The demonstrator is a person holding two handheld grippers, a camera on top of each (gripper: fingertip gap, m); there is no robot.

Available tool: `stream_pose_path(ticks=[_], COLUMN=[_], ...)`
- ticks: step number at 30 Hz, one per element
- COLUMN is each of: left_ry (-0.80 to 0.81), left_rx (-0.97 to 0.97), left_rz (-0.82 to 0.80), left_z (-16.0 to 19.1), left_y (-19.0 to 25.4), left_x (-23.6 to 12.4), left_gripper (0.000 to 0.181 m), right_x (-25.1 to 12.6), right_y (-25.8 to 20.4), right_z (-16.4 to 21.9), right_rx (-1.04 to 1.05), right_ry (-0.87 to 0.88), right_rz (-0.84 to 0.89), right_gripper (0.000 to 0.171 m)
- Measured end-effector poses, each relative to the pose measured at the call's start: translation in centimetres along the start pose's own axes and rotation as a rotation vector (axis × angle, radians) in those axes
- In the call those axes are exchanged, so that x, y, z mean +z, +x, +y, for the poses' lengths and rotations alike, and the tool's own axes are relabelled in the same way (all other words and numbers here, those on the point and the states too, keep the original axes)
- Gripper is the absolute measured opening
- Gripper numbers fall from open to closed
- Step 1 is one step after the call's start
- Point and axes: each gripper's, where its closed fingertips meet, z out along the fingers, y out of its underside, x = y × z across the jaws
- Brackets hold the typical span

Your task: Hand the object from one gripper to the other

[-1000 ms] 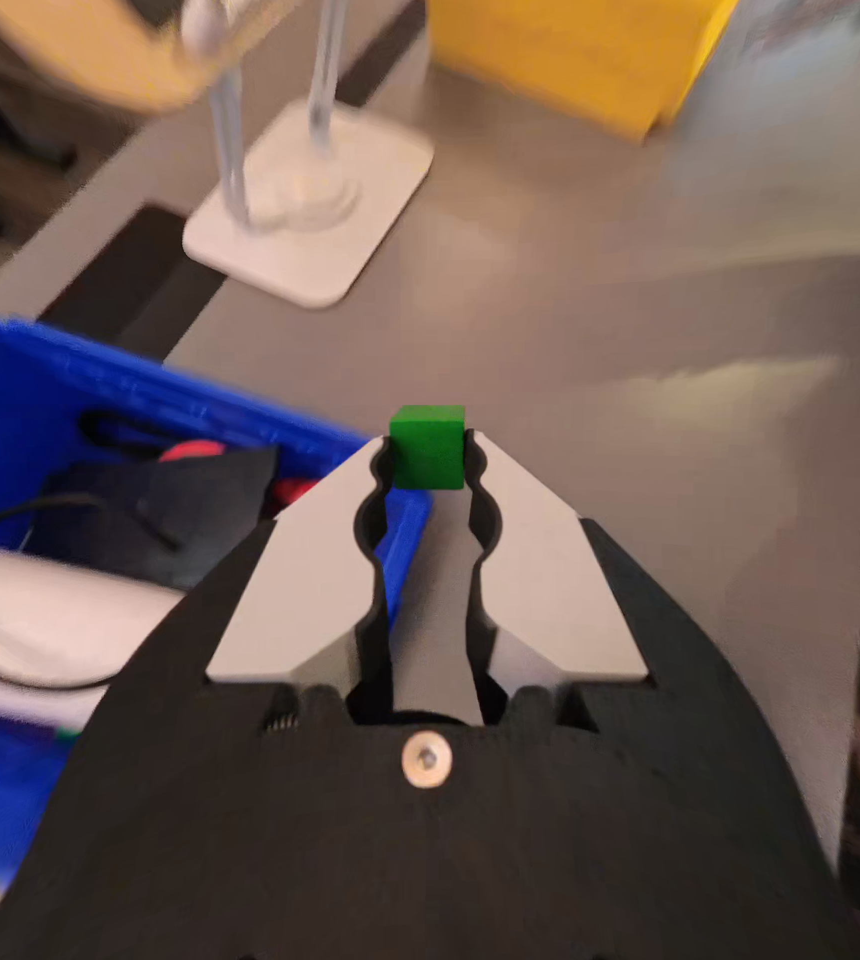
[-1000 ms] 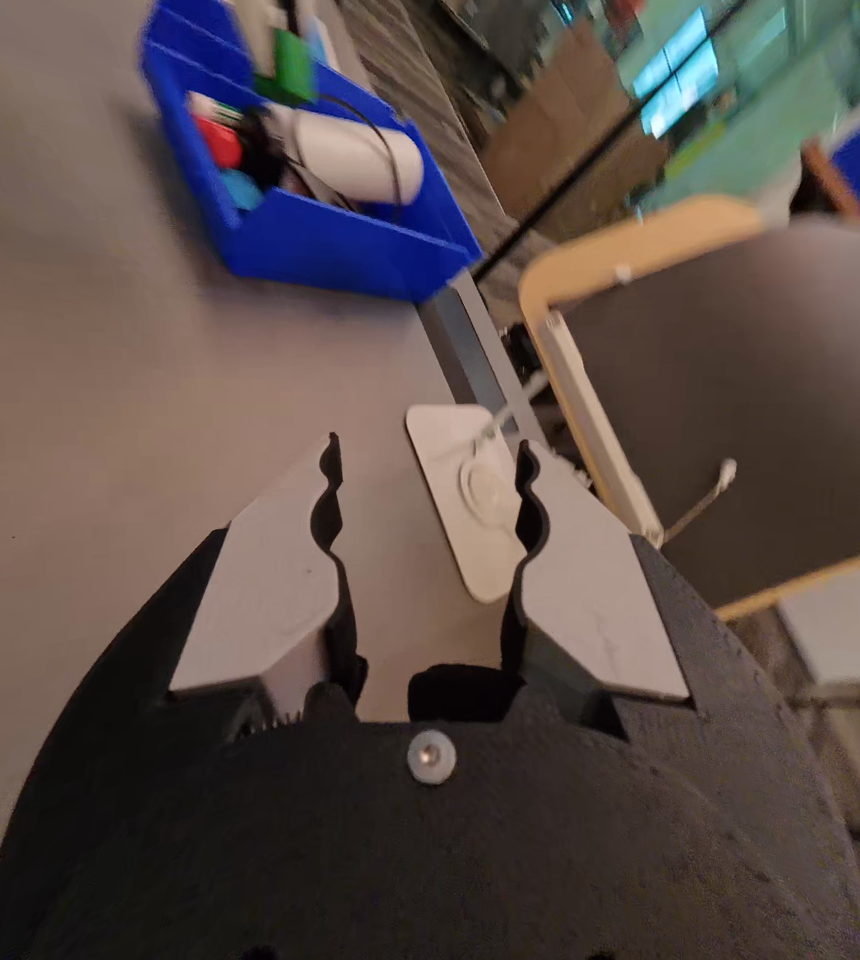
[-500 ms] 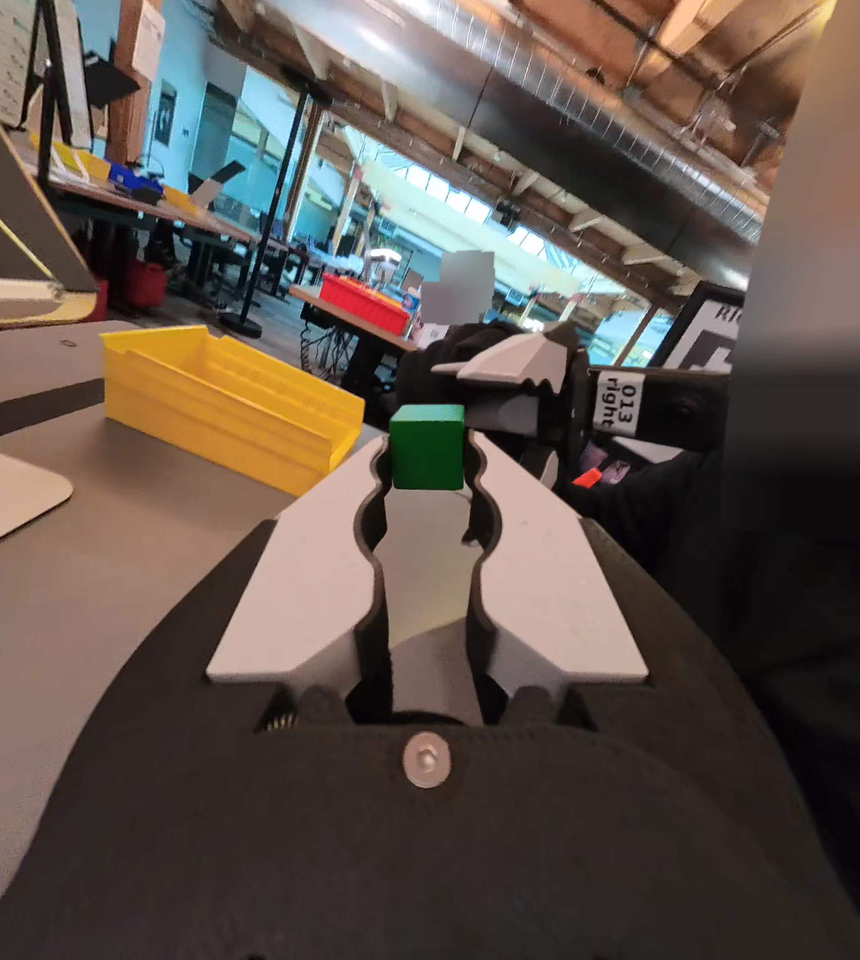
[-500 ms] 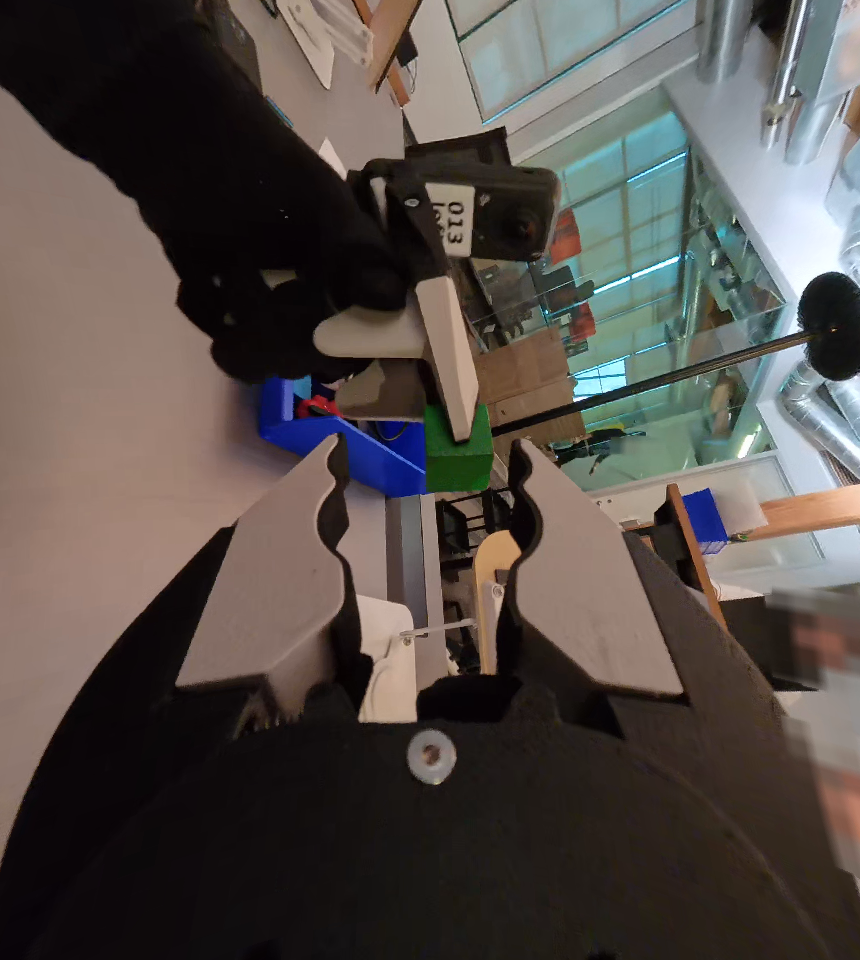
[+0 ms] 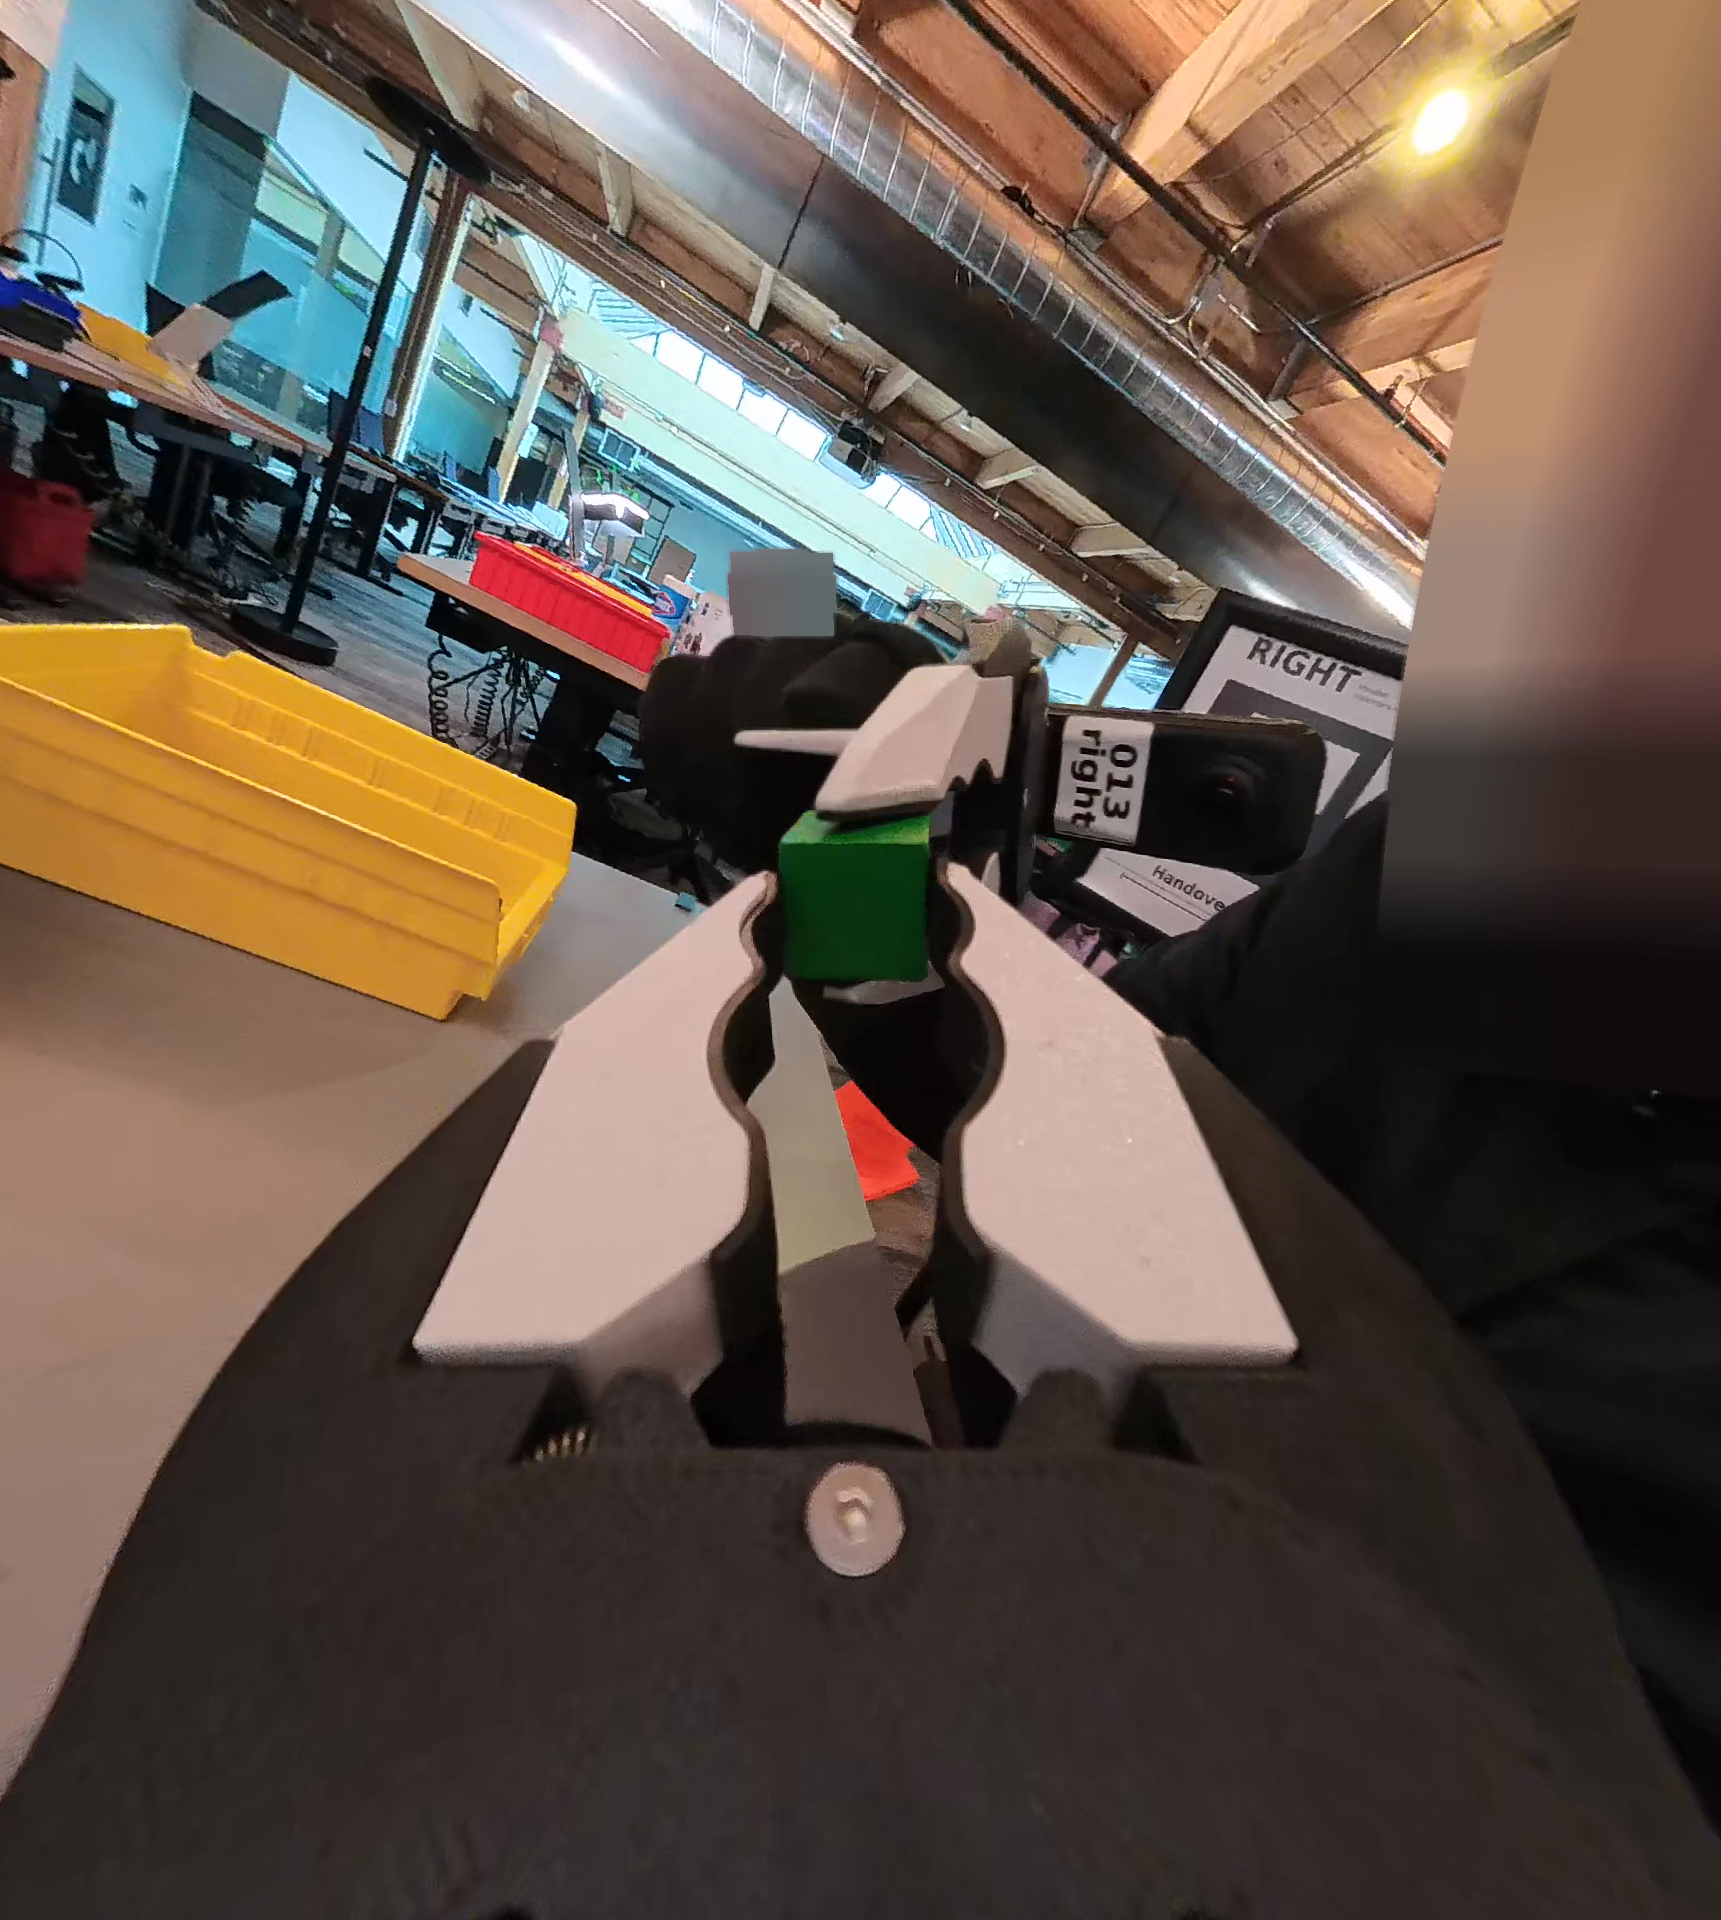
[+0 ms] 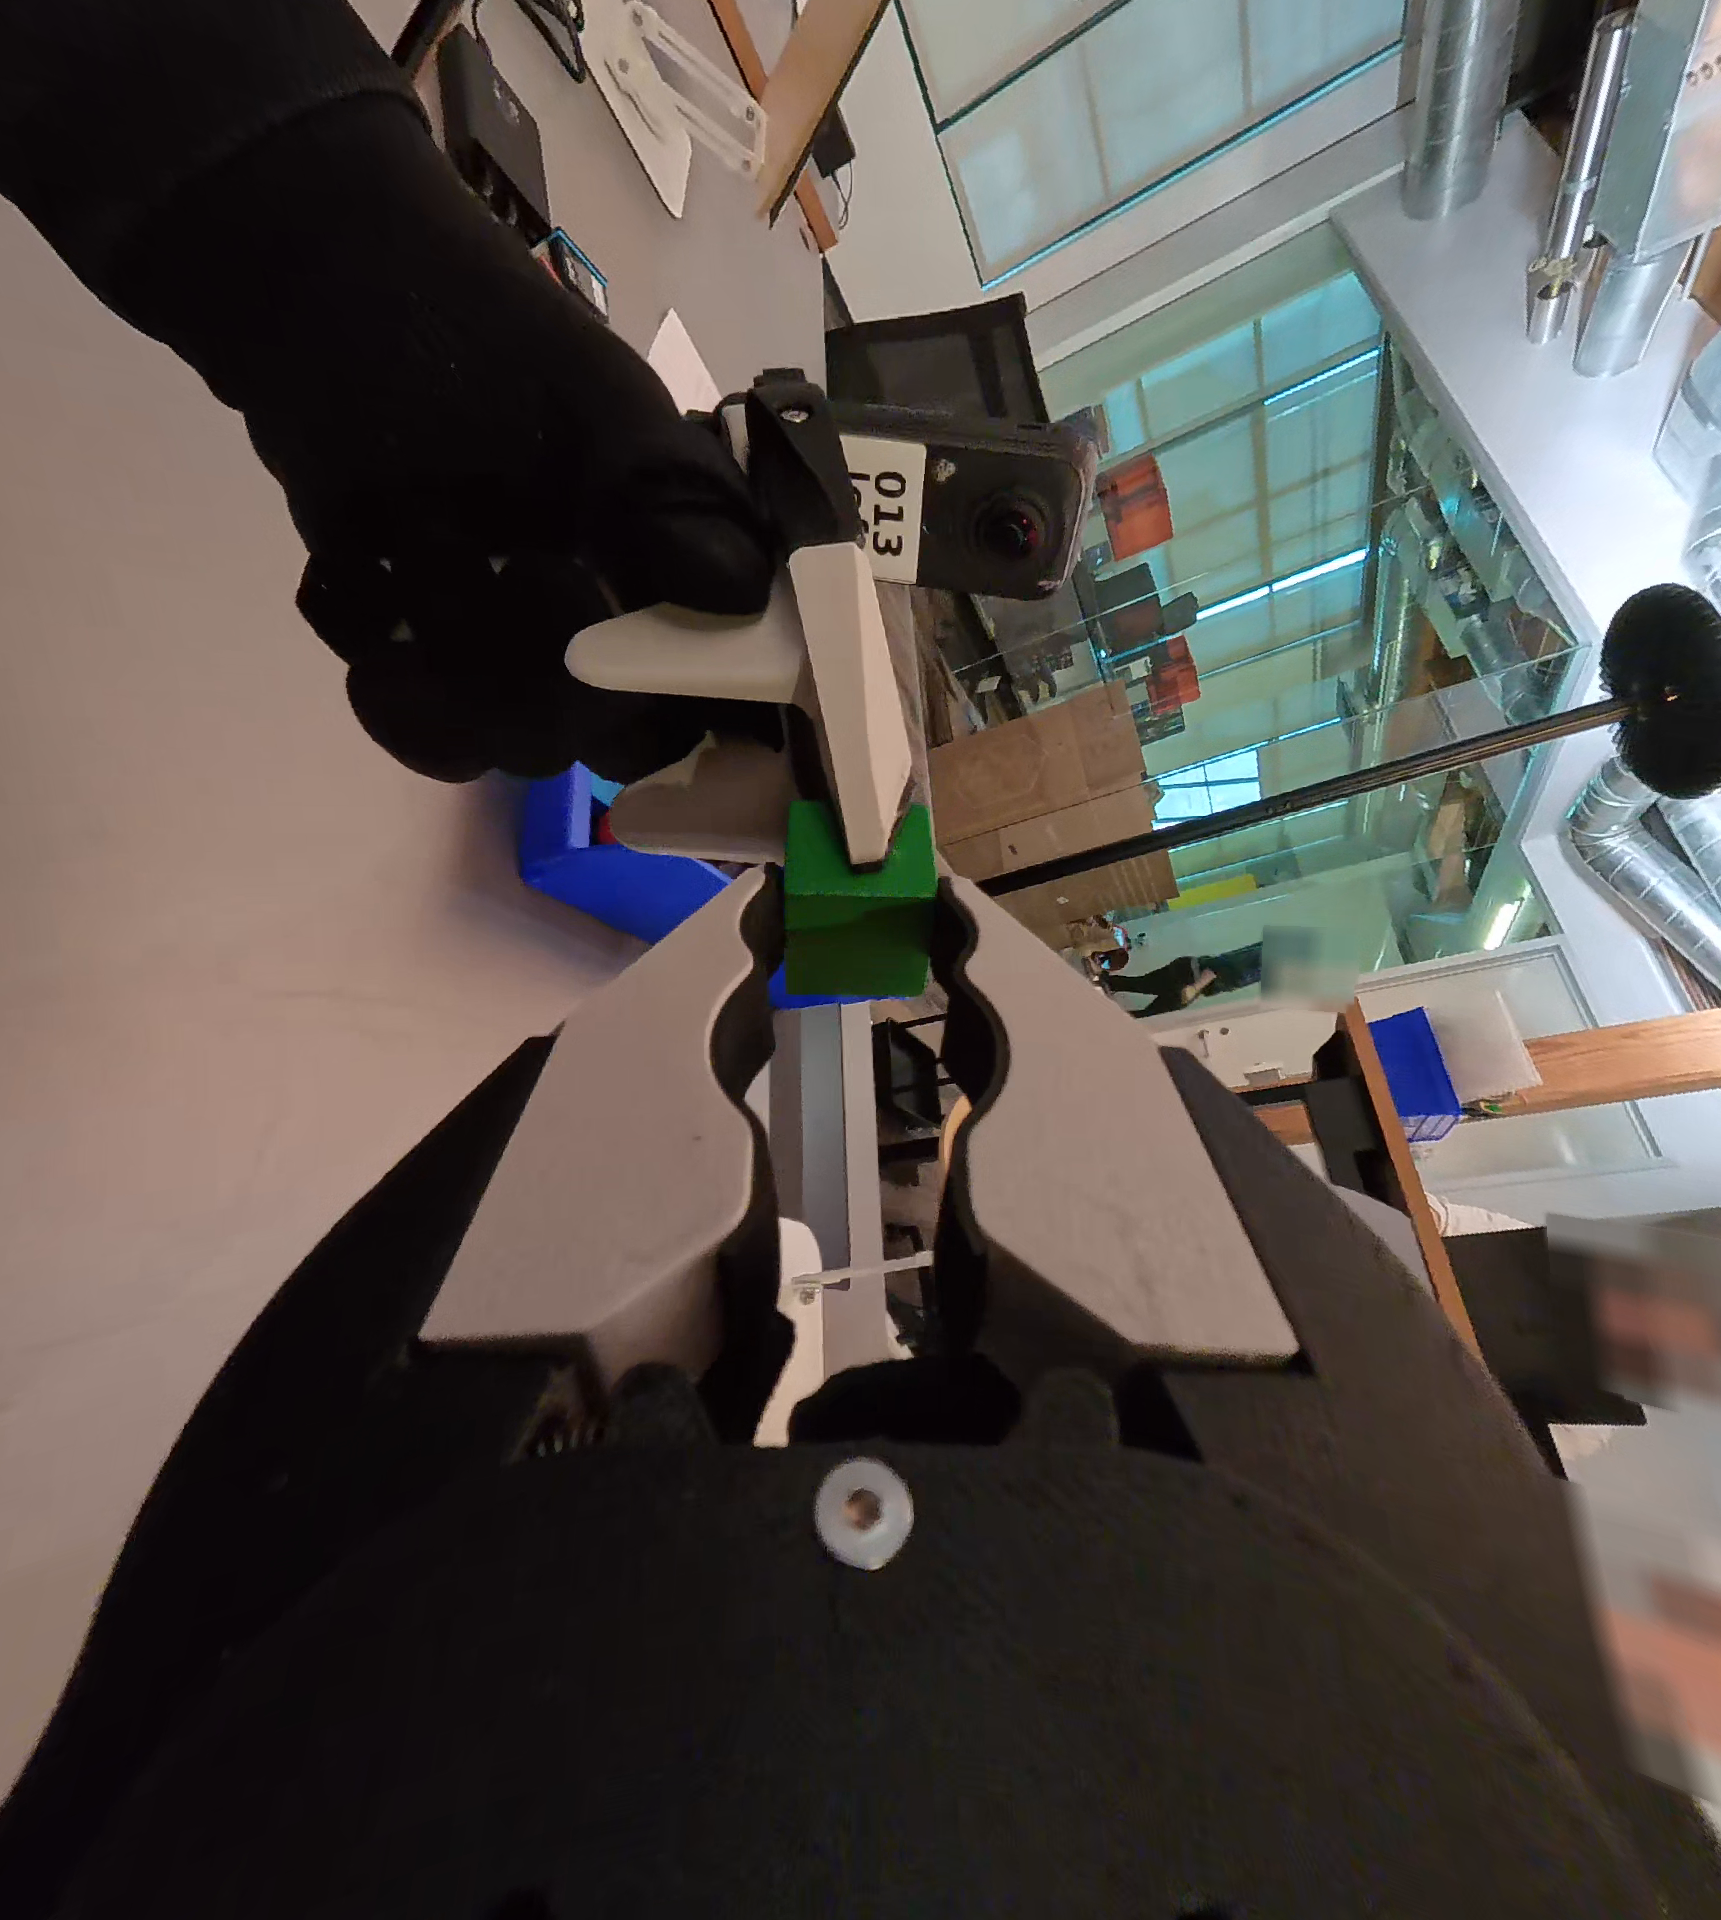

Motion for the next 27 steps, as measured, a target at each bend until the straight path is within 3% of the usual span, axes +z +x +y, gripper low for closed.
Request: stream_pose_path(ticks=[6,9,13,19,23,27], left_ry=[0.014,0.016,-0.094,-0.262,-0.445,-0.526], left_rx=[-0.022,0.05,0.366,0.862,1.15,1.259], left_rz=[-0.012,-0.076,-0.288,-0.573,-0.634,-0.642], left_z=[0.1,-0.3,-0.6,-1.7,-0.1,1.1], left_y=[-0.5,-1.0,-1.9,-2.0,-1.6,-1.4], left_x=[0.2,0.0,-0.7,-0.8,0.4,1.6], left_gripper=[0.026,0.034,0.042,0.054,0.057,0.057], right_x=[-0.1,-0.3,-0.9,-1.8,-2.2,-2.6], right_y=[-0.2,0.2,0.9,0.1,0.2,-1.9], right_z=[0.6,0.9,1.8,2.1,2.0,1.4], right_rx=[0.09,0.26,0.642,1.128,1.321,1.383], right_ry=[0.007,0.055,0.176,0.382,0.519,0.556], right_rz=[-0.036,-0.065,-0.163,-0.444,-0.572,-0.751], right_gripper=[0.025,0.026,0.026,0.026,0.026,0.026])
